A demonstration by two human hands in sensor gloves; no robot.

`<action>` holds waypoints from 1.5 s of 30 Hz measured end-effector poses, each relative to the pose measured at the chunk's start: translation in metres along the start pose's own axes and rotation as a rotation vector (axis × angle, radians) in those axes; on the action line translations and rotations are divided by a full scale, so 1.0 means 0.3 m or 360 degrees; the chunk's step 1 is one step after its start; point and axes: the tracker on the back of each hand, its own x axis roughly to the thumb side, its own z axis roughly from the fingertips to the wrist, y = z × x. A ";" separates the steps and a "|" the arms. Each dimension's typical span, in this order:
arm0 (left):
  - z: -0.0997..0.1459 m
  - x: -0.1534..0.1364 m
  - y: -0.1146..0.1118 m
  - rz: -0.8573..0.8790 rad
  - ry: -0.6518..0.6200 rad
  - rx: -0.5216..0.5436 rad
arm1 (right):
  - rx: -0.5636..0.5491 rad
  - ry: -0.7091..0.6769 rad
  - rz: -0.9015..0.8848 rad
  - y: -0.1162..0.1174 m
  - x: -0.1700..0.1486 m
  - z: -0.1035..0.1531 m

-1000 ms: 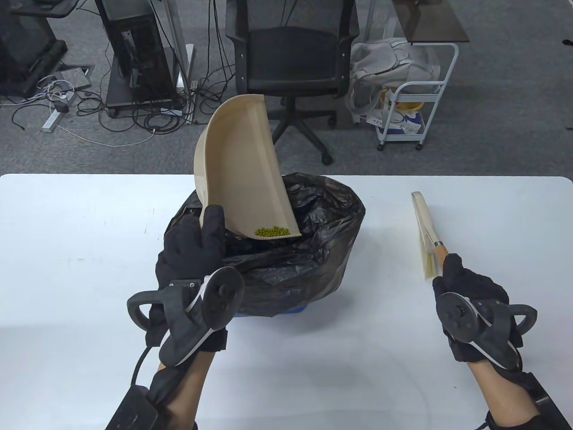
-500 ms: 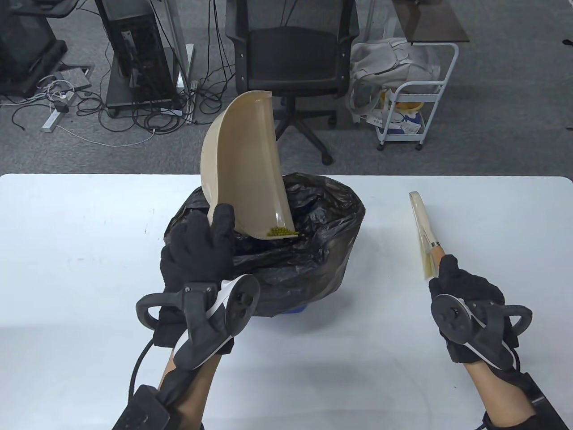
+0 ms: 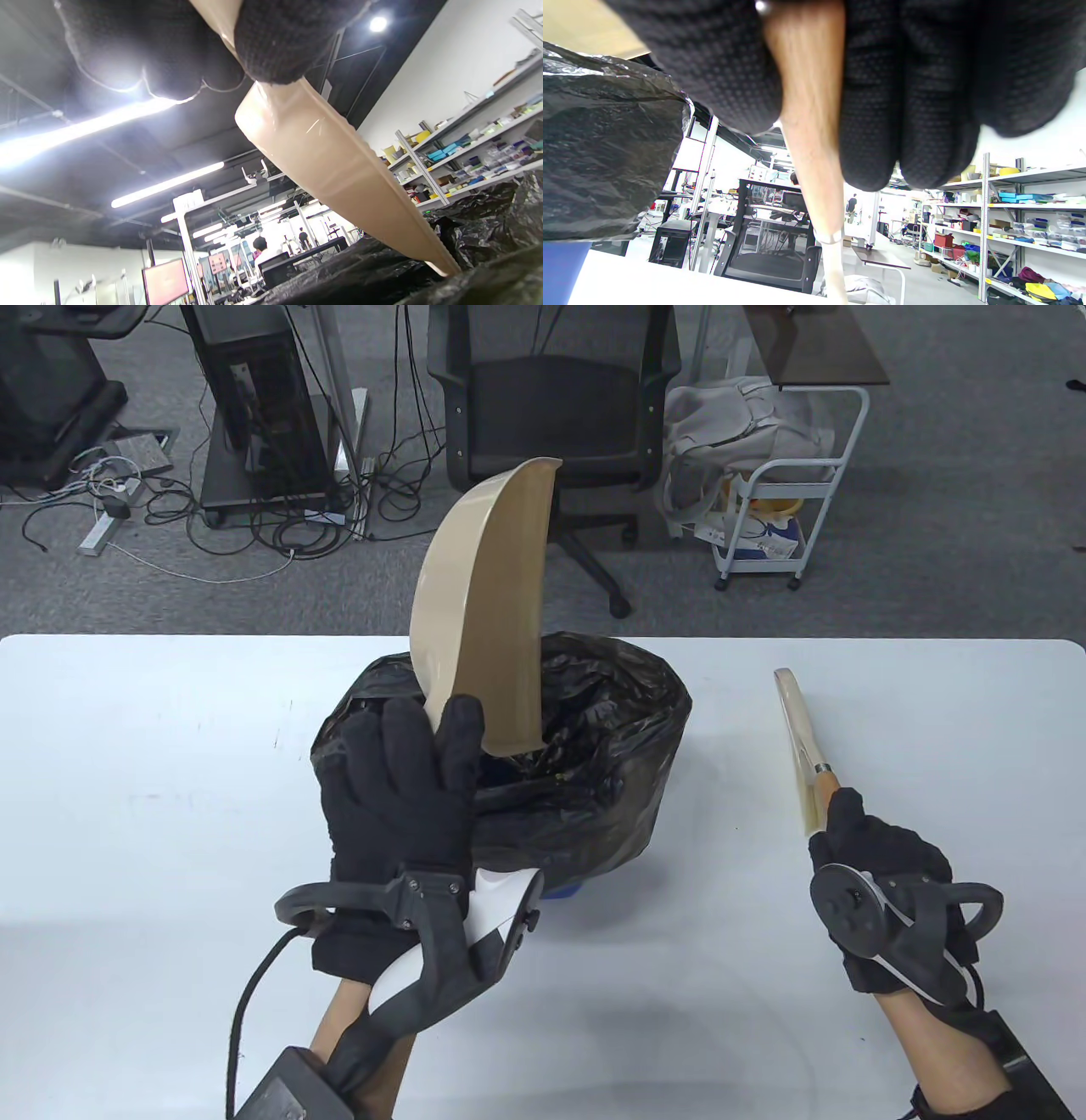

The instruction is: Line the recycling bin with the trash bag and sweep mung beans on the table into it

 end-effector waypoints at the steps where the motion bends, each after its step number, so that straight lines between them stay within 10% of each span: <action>1: 0.002 0.006 0.002 -0.0018 -0.0015 0.0017 | 0.0000 -0.0001 0.0001 0.001 0.002 0.001; 22: 0.010 -0.004 -0.012 -0.0026 0.0011 0.0008 | -0.0004 -0.0008 0.0004 0.005 0.008 0.008; 45: 0.077 -0.291 -0.145 0.1194 0.0563 -0.0416 | -0.0013 -0.0027 -0.0003 0.014 0.009 0.015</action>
